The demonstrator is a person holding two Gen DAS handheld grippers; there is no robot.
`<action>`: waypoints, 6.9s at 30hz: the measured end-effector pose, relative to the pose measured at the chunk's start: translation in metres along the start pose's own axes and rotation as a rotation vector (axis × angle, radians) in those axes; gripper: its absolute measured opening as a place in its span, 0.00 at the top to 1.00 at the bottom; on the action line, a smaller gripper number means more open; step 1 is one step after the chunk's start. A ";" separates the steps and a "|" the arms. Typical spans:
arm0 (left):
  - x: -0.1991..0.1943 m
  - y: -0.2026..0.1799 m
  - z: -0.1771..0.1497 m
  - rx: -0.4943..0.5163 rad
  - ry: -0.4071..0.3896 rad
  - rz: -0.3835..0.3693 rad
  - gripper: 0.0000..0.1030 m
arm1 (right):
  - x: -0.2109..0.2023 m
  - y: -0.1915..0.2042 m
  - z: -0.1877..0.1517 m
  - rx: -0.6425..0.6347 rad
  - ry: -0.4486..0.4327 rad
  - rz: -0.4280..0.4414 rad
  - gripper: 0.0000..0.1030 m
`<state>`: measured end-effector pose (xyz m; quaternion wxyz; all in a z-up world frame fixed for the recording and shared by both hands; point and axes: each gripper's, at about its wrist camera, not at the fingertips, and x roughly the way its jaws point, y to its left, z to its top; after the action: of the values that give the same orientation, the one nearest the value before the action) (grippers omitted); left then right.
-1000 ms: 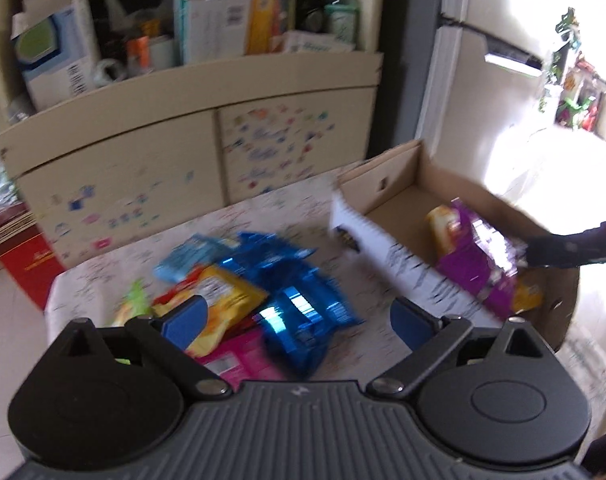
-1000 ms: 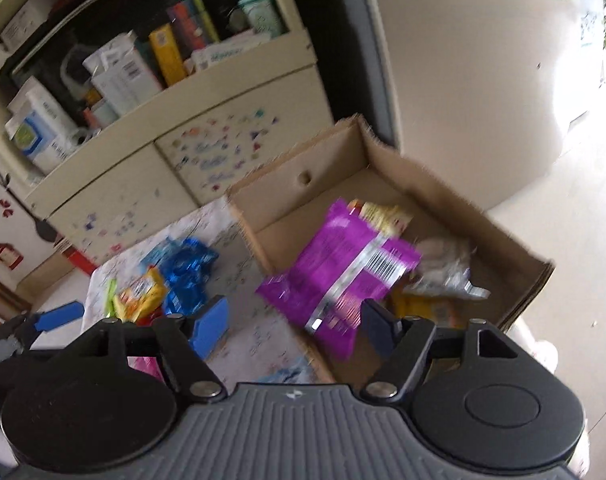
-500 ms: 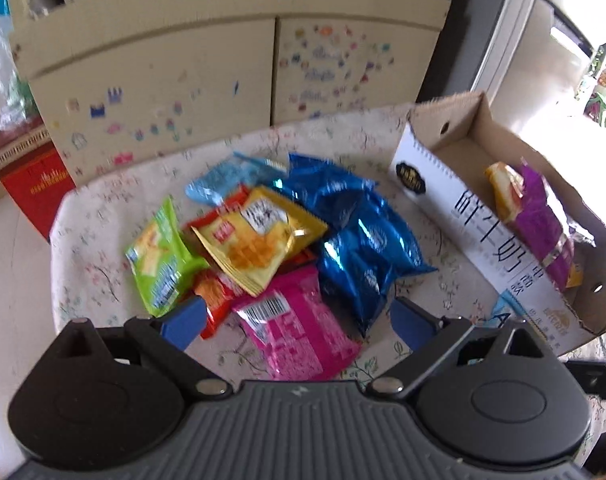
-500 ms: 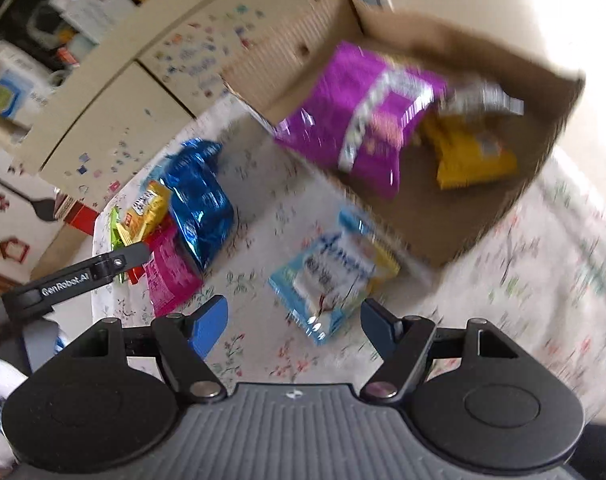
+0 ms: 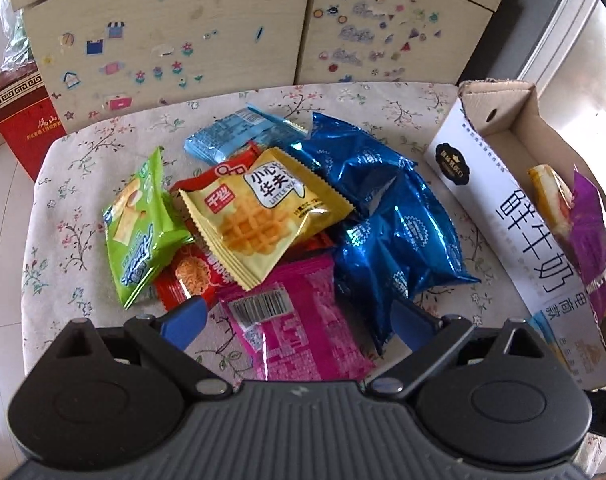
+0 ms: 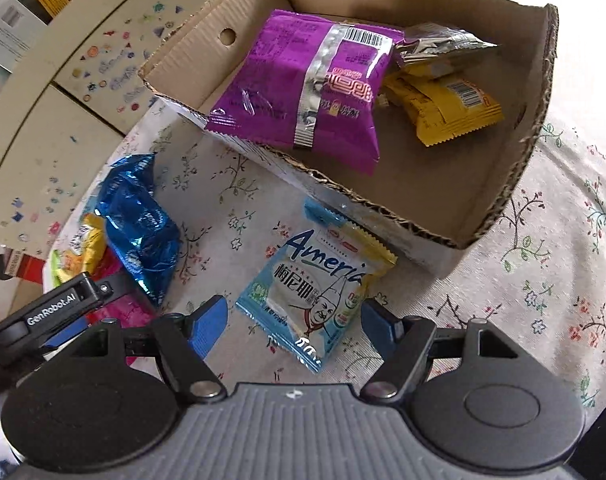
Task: Organize snacks
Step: 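Move both grippers back over the snack pile, then grasp the pink packet with the left gripper while the right grasps the light-blue America packet, then carry the pink and light-blue packets to the cardboard box with both grippers, then open both grippers over the box to drop the pink and light-blue packets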
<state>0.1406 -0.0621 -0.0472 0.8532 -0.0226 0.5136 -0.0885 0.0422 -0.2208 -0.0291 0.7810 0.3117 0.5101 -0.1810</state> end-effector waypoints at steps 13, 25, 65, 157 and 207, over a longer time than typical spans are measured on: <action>0.014 -0.011 -0.015 0.135 0.002 0.053 0.19 | 0.020 0.028 -0.012 -0.162 -0.149 -0.149 0.36; -0.003 -0.005 -0.035 0.236 0.010 -0.008 0.33 | 0.021 0.037 -0.020 -0.367 -0.101 -0.023 0.53; -0.016 0.031 -0.045 0.174 0.018 -0.024 0.17 | 0.007 0.074 -0.039 -0.965 0.114 0.149 0.32; -0.037 0.007 -0.048 0.338 -0.096 -0.013 0.60 | 0.019 0.086 -0.005 -1.292 0.016 0.203 0.45; -0.057 -0.133 0.028 0.409 -0.449 -0.151 0.60 | -0.099 0.001 0.102 -0.670 -0.448 0.000 0.45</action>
<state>0.1223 -0.1842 0.0331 0.9231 0.0924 0.2809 -0.2459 0.0716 -0.2922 0.0902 0.9312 -0.0073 0.3581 -0.0680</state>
